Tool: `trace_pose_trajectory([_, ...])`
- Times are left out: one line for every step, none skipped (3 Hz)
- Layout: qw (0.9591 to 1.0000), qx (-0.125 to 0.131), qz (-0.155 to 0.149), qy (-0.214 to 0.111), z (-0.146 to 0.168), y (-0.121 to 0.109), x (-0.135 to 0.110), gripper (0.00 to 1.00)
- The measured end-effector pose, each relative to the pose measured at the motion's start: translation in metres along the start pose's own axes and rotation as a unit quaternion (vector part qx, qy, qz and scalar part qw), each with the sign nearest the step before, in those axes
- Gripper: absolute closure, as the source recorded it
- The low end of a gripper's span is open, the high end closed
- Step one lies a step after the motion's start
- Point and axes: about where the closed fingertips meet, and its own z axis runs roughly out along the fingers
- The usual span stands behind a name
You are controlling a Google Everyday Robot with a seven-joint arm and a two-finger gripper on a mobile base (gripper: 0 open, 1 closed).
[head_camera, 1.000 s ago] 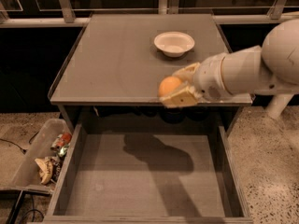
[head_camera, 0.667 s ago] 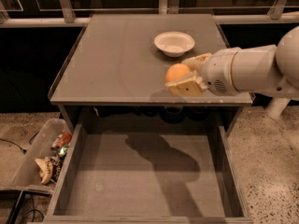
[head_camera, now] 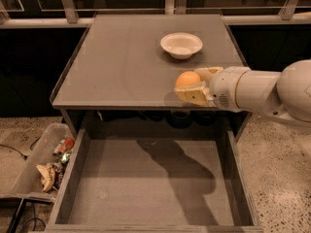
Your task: Pick orange from top drawer and place on counter
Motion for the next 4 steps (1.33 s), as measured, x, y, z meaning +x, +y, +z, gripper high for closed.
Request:
trace_pose_trajectory([1.0000,0.000,0.000,0.000,0.000,0.000,0.000,1.00])
trace_pose_trajectory([0.9998,-0.001,-0.015,-0.009,0.025,-0.013,-0.008,1.00])
trace_pose_trajectory([0.9992,0.010,-0.036,-0.015,0.046,-0.036,-0.014,1.00])
trace_pose_trajectory([0.9977,0.018,-0.063,-0.016,0.054,-0.063,-0.012,1.00])
